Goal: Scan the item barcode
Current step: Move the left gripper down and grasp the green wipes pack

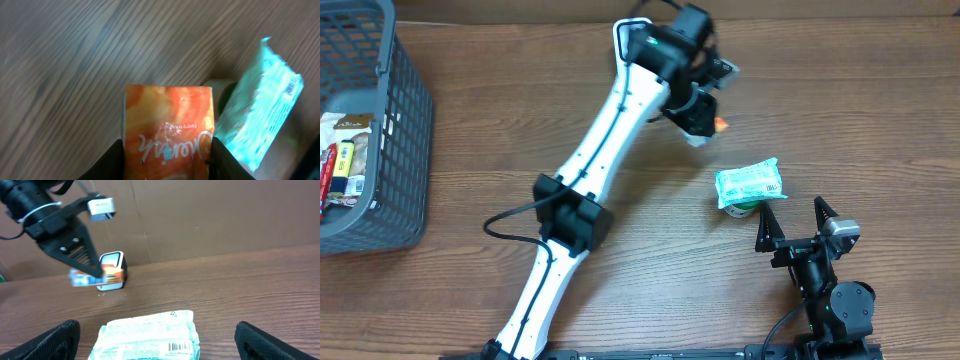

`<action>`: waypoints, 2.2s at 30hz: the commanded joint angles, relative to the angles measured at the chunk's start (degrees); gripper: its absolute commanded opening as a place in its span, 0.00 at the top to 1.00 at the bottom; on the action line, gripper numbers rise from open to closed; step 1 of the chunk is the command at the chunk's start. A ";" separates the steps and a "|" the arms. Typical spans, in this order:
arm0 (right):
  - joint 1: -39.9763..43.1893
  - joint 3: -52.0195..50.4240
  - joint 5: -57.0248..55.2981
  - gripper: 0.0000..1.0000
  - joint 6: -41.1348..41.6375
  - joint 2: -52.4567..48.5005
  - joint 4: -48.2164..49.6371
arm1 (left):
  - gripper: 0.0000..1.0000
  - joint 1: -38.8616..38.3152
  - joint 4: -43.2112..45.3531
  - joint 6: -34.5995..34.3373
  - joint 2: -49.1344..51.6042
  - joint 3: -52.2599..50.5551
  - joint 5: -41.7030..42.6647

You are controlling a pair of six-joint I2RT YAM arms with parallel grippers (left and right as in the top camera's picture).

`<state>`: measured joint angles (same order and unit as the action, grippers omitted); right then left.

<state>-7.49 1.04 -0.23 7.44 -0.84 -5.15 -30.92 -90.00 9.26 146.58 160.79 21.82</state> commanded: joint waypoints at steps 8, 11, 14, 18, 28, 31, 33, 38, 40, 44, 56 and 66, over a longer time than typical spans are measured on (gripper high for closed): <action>0.28 -0.59 -0.04 0.00 0.07 0.61 0.35 | 0.71 2.89 -6.82 -4.22 -2.25 -4.00 3.48; 0.28 -0.59 -0.04 0.00 0.07 0.61 0.37 | 0.73 2.36 -6.82 -4.57 -2.25 -8.00 3.72; 0.28 -0.59 -0.04 0.00 0.07 0.61 0.35 | 0.73 1.86 -6.78 -4.55 -2.25 -12.04 3.69; 0.28 -0.59 -0.04 0.00 0.07 0.61 0.35 | 0.71 1.49 -6.38 -4.59 -2.25 -14.23 4.11; 0.28 -0.59 -0.04 0.00 0.07 0.61 0.35 | 0.62 1.68 -5.73 -4.61 -2.38 -7.32 10.05; 0.28 -0.59 -0.04 0.00 0.07 0.61 0.35 | 0.59 1.44 -5.75 -4.59 -2.38 -4.26 11.08; 0.28 -0.59 -0.04 0.00 0.07 0.61 0.37 | 0.53 0.87 -5.49 -3.98 -2.38 -2.64 10.84; 0.28 -0.59 -0.04 0.00 0.07 0.61 0.35 | 0.32 -1.44 -4.44 1.14 -2.29 -2.64 10.80; 0.28 -0.59 -0.04 0.00 0.07 0.61 0.35 | 0.29 -2.60 -4.39 3.65 -2.27 -2.95 10.58; 0.28 -0.59 -0.04 0.00 0.07 0.61 0.37 | 0.29 -5.27 -3.54 4.55 -2.25 -3.96 7.39; 0.28 -0.59 -0.04 0.00 0.07 0.61 0.35 | 0.25 -9.25 1.88 4.46 -2.25 -9.75 3.08; 0.28 -0.59 -0.04 0.00 0.07 0.61 0.37 | 0.26 -9.68 3.23 4.44 -1.88 -10.67 3.28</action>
<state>-7.49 1.04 -0.23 7.49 -0.84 -5.15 -40.42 -86.96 12.47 145.84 150.65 25.41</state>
